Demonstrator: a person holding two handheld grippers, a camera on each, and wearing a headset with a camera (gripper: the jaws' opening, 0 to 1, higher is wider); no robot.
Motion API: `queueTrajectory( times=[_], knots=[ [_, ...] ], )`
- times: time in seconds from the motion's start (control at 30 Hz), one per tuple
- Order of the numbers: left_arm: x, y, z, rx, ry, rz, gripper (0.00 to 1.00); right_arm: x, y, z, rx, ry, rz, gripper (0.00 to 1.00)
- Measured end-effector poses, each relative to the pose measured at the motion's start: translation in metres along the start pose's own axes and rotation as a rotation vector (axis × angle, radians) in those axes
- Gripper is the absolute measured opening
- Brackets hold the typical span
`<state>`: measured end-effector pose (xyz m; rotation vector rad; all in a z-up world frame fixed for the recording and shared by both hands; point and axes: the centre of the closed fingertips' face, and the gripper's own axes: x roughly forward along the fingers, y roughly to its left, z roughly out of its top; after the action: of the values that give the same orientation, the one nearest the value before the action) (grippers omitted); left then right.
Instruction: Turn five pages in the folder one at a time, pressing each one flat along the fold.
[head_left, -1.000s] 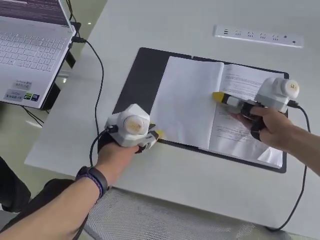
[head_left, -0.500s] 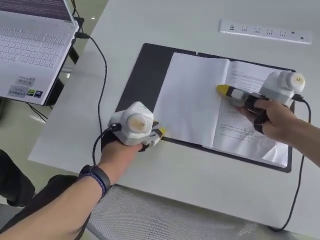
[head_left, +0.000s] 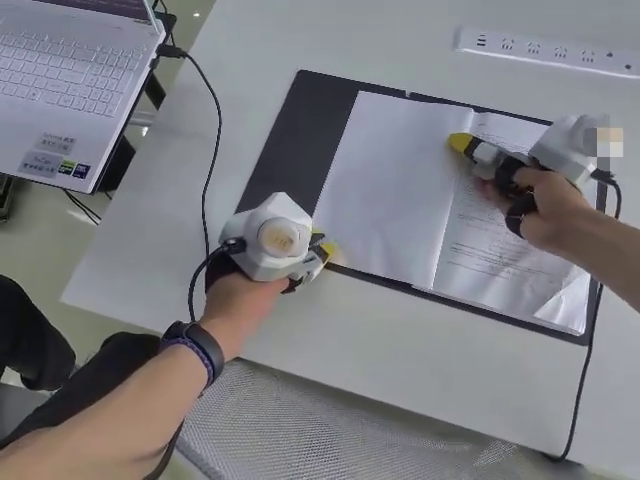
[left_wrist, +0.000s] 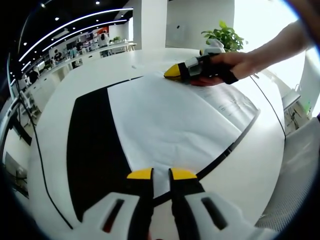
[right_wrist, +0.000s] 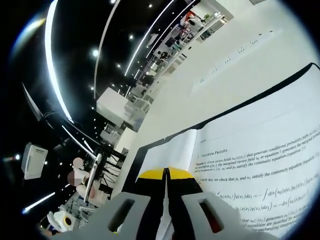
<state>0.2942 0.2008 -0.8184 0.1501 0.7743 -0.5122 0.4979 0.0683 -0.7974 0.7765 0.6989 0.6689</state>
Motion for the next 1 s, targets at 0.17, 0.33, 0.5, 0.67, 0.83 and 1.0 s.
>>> queueTrajectory(
  times=[0.17, 0.33, 0.5, 0.67, 0.83, 1.0],
  knots=[
    [0.0, 0.0, 0.0, -0.002, 0.001, 0.008, 0.1, 0.01, -0.011, 0.015, 0.022, -0.054, -0.02, 0.0],
    [0.0, 0.0, 0.0, 0.001, 0.003, 0.013, 0.1, 0.019, -0.022, 0.028, 0.042, -0.098, -0.039, 0.0],
    [0.001, 0.001, 0.0, -0.001, 0.006, 0.015, 0.1, 0.024, -0.023, 0.032, 0.04, -0.119, -0.061, 0.0],
    [0.002, 0.001, 0.0, 0.0, 0.012, 0.015, 0.1, 0.027, -0.026, 0.037, 0.062, -0.137, -0.065, 0.0],
    [0.001, 0.0, 0.0, 0.008, 0.021, 0.014, 0.1, 0.026, -0.024, 0.035, 0.064, -0.129, -0.059, 0.0],
    [0.002, 0.0, 0.0, 0.009, 0.023, 0.015, 0.1, 0.024, -0.018, 0.031, 0.026, -0.118, -0.054, 0.0]
  ],
)
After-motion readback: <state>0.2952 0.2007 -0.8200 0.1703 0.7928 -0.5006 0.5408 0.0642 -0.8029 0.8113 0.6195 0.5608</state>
